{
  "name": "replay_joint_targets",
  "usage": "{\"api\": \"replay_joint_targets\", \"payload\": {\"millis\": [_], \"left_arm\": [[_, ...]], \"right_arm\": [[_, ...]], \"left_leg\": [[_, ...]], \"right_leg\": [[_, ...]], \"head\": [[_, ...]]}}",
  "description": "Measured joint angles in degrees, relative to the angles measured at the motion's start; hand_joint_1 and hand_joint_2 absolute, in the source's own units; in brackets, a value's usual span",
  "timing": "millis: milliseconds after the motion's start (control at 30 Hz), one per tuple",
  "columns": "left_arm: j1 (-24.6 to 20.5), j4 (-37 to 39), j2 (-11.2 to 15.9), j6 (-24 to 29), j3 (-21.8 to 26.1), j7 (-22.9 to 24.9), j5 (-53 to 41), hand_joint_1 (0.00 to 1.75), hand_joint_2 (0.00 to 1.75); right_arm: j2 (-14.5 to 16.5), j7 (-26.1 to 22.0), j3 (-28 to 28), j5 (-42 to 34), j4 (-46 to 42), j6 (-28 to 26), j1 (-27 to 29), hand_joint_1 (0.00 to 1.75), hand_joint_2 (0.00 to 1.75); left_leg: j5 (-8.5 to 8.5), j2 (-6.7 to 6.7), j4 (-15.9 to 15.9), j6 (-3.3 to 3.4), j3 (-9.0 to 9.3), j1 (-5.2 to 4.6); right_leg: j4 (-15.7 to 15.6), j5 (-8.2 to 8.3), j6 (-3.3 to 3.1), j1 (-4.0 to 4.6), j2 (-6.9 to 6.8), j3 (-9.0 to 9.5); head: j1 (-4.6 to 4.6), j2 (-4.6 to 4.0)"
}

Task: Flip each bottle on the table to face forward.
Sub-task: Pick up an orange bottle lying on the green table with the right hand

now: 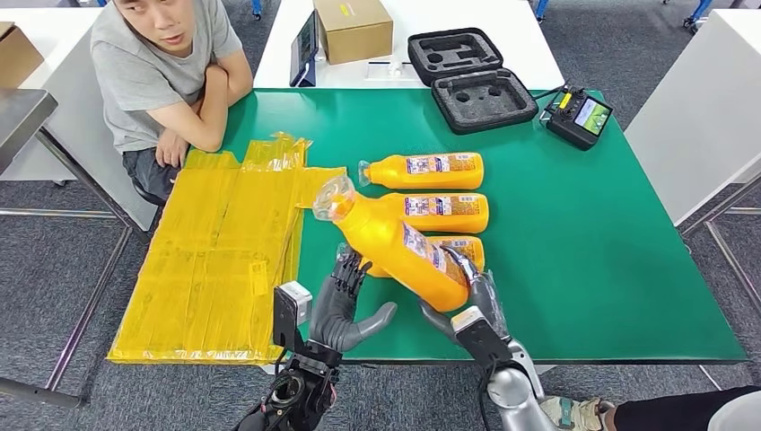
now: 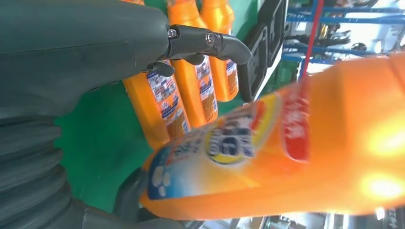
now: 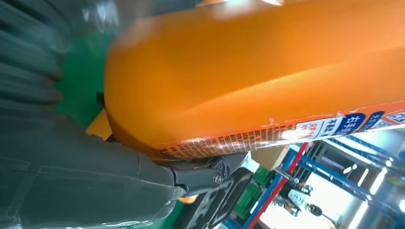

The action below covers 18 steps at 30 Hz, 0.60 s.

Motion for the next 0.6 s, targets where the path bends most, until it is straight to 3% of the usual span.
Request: {"api": "replay_joint_targets", "payload": {"millis": [200, 600], "left_arm": [[-1.22, -0.13, -0.29, 3.78, 0.32, -1.61, -1.20, 0.00, 1.75], [-1.80, -0.13, -0.59, 3.58, 0.89, -1.85, -0.35, 0.00, 1.75]], "right_arm": [[0.10, -0.01, 2.95, 0.51, 2.20, -0.55, -0.22, 1.75, 1.75], [0.13, -0.07, 5.30, -0.76, 4.32, -0.63, -0.29, 1.75, 1.75]], "left_leg": [[0.00, 0.00, 0.00, 0.00, 0.00, 0.00], [0.00, 0.00, 0.00, 0.00, 0.00, 0.00]], "right_leg": [[0.00, 0.00, 0.00, 0.00, 0.00, 0.00], [0.00, 0.00, 0.00, 0.00, 0.00, 0.00]], "head": [[-0.01, 0.00], [0.01, 0.00]]}}
